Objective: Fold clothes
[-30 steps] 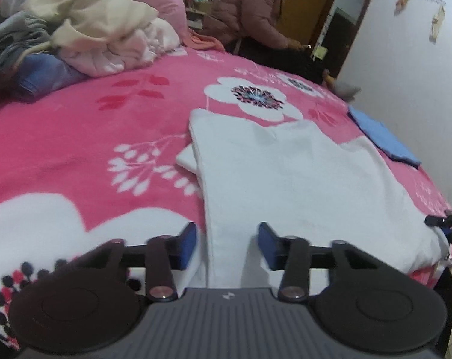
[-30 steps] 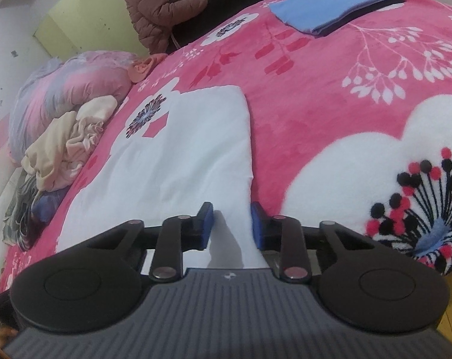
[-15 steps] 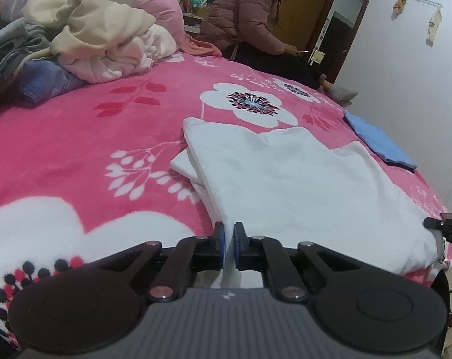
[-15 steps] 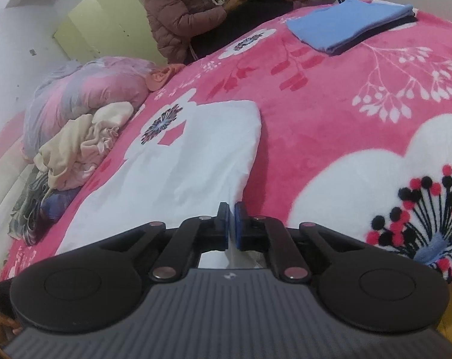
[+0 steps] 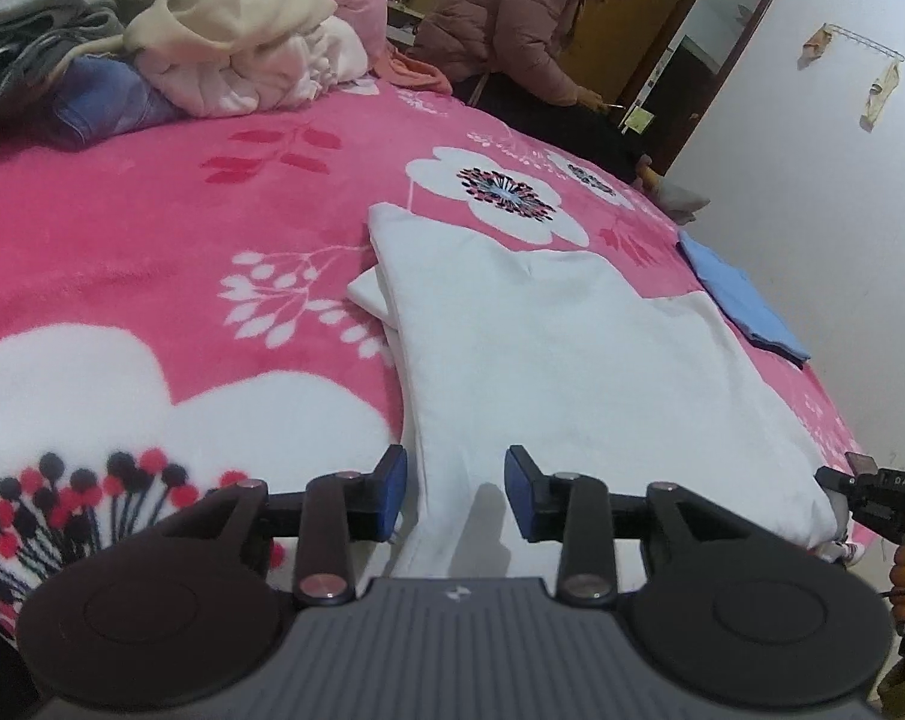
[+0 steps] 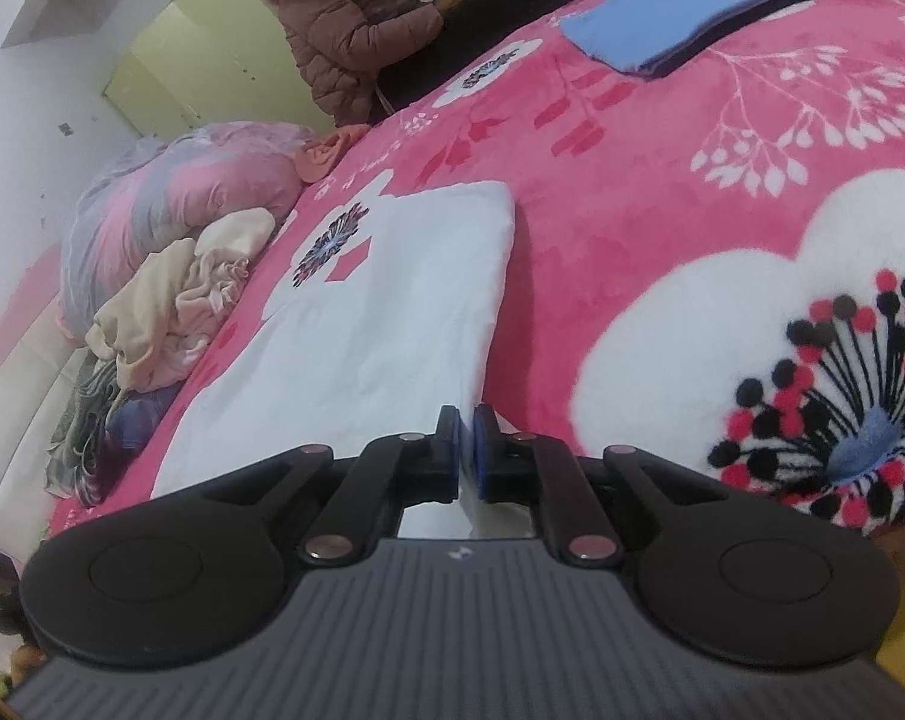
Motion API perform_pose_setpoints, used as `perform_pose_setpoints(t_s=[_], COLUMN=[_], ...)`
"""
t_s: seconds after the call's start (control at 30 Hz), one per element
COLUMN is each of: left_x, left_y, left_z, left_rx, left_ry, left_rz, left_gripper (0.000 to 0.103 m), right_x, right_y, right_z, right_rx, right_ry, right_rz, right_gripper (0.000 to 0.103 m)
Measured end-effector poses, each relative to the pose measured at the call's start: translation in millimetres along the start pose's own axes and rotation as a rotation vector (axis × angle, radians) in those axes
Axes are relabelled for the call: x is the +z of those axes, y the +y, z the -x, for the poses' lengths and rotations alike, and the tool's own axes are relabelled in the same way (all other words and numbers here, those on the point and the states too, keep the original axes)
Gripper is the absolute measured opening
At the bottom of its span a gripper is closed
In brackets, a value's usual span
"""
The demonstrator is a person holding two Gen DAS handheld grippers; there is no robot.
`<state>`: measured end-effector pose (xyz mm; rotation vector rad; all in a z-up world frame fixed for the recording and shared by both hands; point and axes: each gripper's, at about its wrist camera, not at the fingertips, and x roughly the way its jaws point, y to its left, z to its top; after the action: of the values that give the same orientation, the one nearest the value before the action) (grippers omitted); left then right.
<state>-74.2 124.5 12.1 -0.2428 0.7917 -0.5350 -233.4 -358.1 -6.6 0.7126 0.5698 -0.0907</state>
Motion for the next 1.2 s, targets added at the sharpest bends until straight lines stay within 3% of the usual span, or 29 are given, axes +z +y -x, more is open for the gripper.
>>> perform_pose_setpoints(t_s=[0.1,0.17,0.23,0.57,1.2], left_x=[0,0,-1,-11,-25], left_y=[0,0,1,9,7], left_z=[-1,-1,1,15,28], left_rx=[-0.002,-0.001,-0.002,-0.025,-0.031], left_ry=[-0.007,-0.011,-0.022,-0.001,0.030], left_rz=[0.001,0.001,0.004,0.063,0.058], left_gripper=[0.028,0.009,0.006,0.003,0.003], right_x=[0,-1,-1,-5,-18], right_y=[0,1,3,4,2], right_z=[-2,-3,-2,12,26], right_rx=[-0.002,-0.002,-0.002,-0.018,-0.032], right_ry=[0.003,-0.005,-0.016,-0.039,-0.037], right_rz=[-0.006,-0.002,0.007,0.023,0.016], right_gripper=[0.005,0.003,0.001,0.000,0.000])
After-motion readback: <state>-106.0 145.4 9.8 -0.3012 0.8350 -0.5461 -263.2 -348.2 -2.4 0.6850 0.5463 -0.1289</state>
